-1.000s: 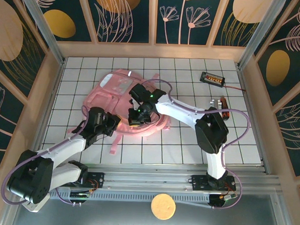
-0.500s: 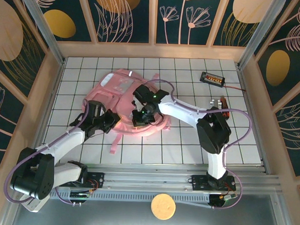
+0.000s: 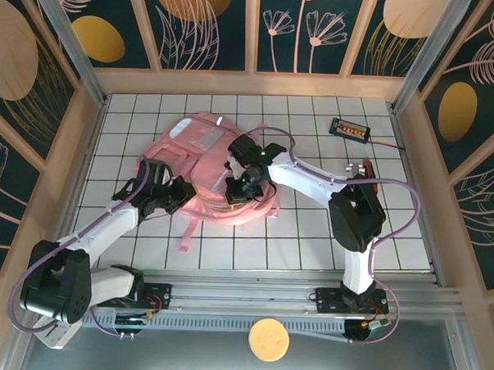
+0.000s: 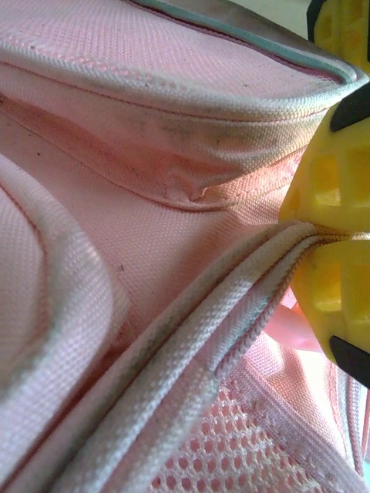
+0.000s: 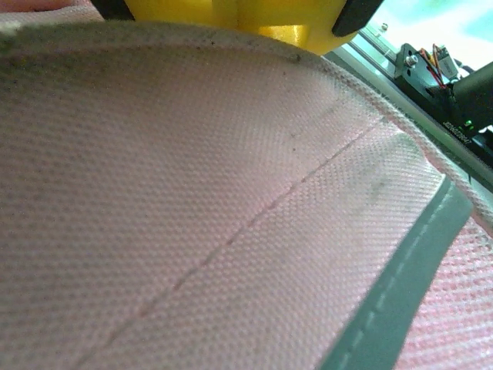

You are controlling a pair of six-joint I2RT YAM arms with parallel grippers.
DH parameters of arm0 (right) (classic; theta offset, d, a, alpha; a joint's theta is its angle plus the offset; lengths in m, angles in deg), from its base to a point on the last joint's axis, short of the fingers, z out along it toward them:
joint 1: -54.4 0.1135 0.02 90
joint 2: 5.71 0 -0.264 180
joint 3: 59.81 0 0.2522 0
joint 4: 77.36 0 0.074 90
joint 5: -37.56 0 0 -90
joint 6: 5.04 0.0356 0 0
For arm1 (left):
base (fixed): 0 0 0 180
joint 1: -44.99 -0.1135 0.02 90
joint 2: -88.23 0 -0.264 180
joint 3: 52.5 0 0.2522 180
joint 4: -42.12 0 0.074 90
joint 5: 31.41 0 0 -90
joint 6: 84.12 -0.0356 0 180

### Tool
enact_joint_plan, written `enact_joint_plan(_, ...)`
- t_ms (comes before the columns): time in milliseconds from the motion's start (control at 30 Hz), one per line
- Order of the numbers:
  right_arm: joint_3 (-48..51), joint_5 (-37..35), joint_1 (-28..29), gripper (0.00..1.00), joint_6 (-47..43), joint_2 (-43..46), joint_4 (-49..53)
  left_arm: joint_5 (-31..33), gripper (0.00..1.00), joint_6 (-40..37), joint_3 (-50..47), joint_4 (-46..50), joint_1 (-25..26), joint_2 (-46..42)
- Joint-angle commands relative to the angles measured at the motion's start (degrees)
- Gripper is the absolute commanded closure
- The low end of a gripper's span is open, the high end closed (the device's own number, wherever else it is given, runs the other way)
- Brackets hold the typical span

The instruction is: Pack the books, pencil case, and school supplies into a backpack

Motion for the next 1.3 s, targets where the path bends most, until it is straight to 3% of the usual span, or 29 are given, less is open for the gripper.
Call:
enact_joint_plan(0, 0.83, 0.43, -0.64, 1.00, -1.66, 2.63, 5.39, 1.37, 1.00, -7.76, 3.86, 3.98, -1.35, 0.82)
enact_joint_plan(233, 0.04, 2.48, -0.01, 1.00, -1.03, 2.47, 4.34, 1.33, 1.00, -14.70, 9.34, 9.27, -4.20, 5.59)
enact_joint_plan(567, -3.90, 2.13, 0.28, 1.00, -0.28, -0.47, 4.16, 0.64, 1.00, -18.60, 13.49, 11.46, -5.93, 9.62)
enact_joint_plan(600, -4.61, 2.29, 0.28, 1.00, 0.04, -0.93, 4.12, 0.10, 0.97, -18.23, 13.53, 11.27, -6.02, 9.61)
enact_joint_plan(633, -5.18, 2.62, 0.32, 1.00, 0.46, -1.36, 3.95, -0.78, 0.86, -17.44, 13.11, 10.66, -6.02, 9.43)
enact_joint_plan(733, -6.85, 4.81, 0.45, 1.00, 2.17, -2.52, 2.90, -4.54, 0.68, -10.96, 8.92, 5.44, -6.02, 6.19)
enact_joint_plan(1000, -12.12, 8.45, 0.71, 1.00, 3.46, -5.39, 3.04, -5.39, 0.65, 14.88, -10.50, -9.99, -5.93, -13.28)
enact_joint_plan(1267, -14.45, 9.43, 1.68, 1.00, 3.03, -7.16, 4.29, -3.73, 0.58, 22.37, -15.49, -12.91, -4.70, -20.56)
